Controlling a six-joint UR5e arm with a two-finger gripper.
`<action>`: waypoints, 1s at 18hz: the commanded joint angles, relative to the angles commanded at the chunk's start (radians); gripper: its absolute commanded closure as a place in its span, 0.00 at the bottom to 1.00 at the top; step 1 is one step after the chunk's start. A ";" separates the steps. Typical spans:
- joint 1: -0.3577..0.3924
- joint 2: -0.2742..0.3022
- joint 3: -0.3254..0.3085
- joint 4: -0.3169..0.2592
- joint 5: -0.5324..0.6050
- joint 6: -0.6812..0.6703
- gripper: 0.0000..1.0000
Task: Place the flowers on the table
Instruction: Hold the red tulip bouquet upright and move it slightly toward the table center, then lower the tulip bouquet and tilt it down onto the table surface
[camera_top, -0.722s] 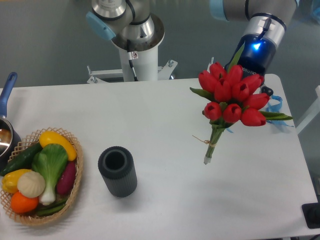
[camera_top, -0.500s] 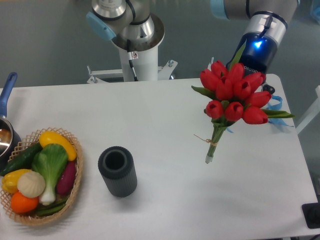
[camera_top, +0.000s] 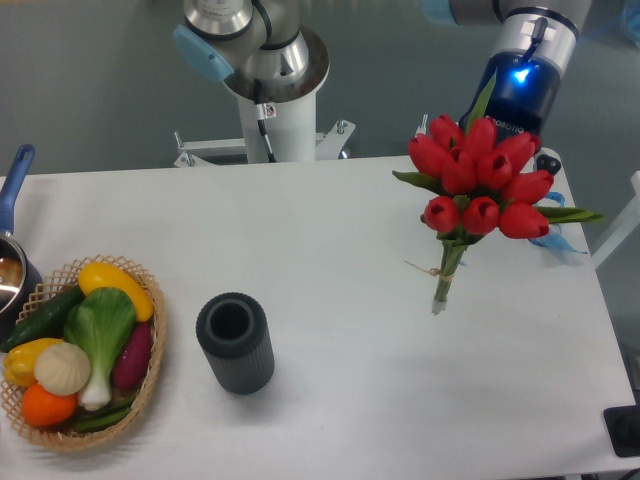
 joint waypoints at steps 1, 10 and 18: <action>-0.006 0.005 -0.003 0.000 0.040 0.003 0.68; -0.147 0.028 -0.074 -0.015 0.489 0.228 0.65; -0.258 -0.069 -0.097 -0.035 0.903 0.420 0.64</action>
